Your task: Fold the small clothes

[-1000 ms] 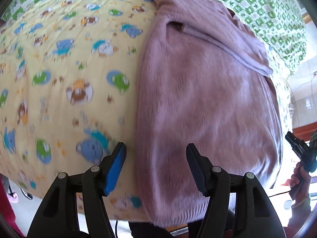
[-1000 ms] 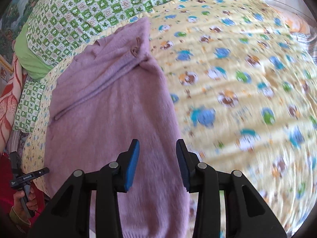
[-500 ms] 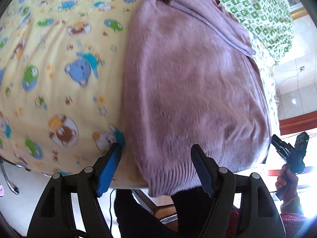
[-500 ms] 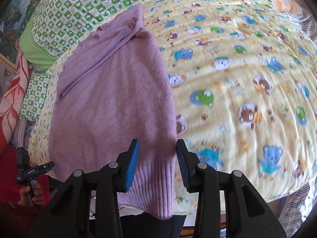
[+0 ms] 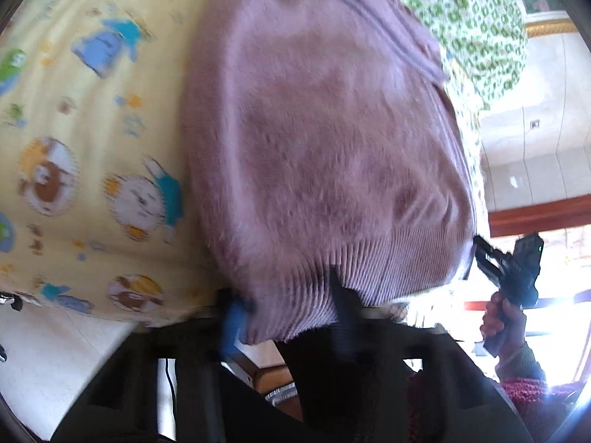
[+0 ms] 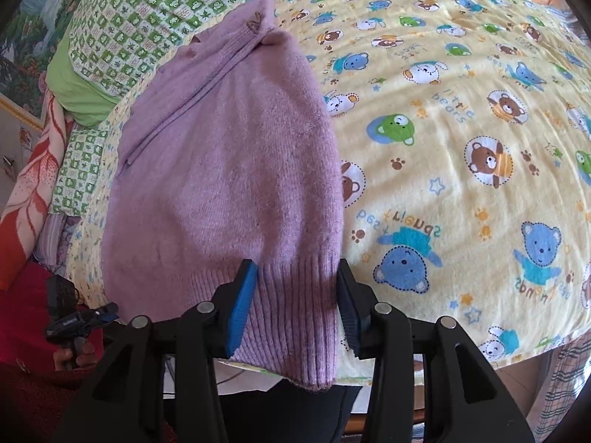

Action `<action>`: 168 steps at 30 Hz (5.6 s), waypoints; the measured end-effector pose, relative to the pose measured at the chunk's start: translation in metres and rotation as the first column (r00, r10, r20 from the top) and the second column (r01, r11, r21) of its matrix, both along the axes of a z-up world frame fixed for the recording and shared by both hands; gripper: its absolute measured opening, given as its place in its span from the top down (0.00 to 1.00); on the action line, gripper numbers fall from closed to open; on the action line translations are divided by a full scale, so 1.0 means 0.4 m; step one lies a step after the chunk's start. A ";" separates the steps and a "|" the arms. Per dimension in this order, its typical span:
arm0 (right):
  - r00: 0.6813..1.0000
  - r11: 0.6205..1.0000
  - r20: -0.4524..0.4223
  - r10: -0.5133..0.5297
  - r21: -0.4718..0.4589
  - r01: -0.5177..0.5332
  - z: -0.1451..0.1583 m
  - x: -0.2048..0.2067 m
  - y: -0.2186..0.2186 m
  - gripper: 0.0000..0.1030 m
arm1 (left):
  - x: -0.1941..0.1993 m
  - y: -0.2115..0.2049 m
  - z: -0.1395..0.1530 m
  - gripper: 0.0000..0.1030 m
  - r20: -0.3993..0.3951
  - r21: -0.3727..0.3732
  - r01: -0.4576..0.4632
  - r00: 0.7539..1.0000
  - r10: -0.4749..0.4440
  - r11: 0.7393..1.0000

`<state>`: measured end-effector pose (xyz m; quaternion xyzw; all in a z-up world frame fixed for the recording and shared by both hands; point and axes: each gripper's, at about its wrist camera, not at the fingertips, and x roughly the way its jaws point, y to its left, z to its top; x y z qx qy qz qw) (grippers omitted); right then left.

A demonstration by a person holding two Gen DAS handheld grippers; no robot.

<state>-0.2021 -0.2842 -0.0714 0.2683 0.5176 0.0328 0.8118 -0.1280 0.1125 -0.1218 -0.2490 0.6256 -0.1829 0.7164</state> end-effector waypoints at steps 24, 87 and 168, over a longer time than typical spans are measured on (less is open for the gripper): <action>0.963 0.936 0.263 -0.067 0.352 -0.031 0.165 0.104 -0.038 0.93 | 0.150 0.064 0.300 0.95 0.336 -0.119 -0.078 0.935 0.114 0.990; 0.925 0.976 0.320 0.207 -0.009 -0.216 0.200 0.912 0.038 0.57 | 0.882 -0.194 0.269 0.47 0.398 0.114 0.036 0.914 -0.079 0.993; 0.983 0.994 0.152 0.105 -0.037 -0.100 0.078 0.582 0.103 0.58 | 0.584 0.072 0.051 0.35 0.083 -0.007 -0.607 0.792 0.605 0.795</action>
